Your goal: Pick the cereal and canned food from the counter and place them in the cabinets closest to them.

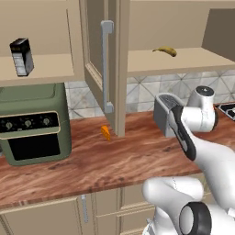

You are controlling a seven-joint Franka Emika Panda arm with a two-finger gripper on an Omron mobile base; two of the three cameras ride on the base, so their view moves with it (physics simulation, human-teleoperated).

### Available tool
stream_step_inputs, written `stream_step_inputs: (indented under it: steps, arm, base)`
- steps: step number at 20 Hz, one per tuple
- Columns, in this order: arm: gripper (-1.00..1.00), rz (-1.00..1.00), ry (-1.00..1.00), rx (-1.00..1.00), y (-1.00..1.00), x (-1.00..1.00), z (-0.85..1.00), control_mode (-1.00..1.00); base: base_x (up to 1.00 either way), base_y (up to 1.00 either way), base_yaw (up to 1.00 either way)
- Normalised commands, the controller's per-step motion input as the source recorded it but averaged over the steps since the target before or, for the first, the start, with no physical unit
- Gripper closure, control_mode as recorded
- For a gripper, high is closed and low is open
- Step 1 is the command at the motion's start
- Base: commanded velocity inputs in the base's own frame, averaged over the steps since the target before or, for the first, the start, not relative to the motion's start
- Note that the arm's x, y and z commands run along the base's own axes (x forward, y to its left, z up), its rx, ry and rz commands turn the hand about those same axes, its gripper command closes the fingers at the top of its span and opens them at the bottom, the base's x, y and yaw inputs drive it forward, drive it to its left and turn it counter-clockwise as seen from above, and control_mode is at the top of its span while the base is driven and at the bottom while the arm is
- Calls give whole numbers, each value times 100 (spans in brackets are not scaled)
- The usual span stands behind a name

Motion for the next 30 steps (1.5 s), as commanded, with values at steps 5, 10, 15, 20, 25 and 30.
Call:
stream_step_inputs:
  steps: [5,10,15,20,25,30]
  arm:
    - [100,0,-8,0,16,-15,88,-100]
    - [100,0,-7,0,15,-15,86,-100]
    - [100,0,-6,0,16,-10,83,-100]
    - [100,0,-6,0,16,-5,81,-100]
    - [100,0,-7,0,14,-5,80,-100]
    - [100,0,-6,1,12,0,69,-100]
  base:
    - [0,0,0]
    - [0,0,0]
    - [0,0,0]
    - [0,0,0]
    - [0,0,0]
    - [0,0,0]
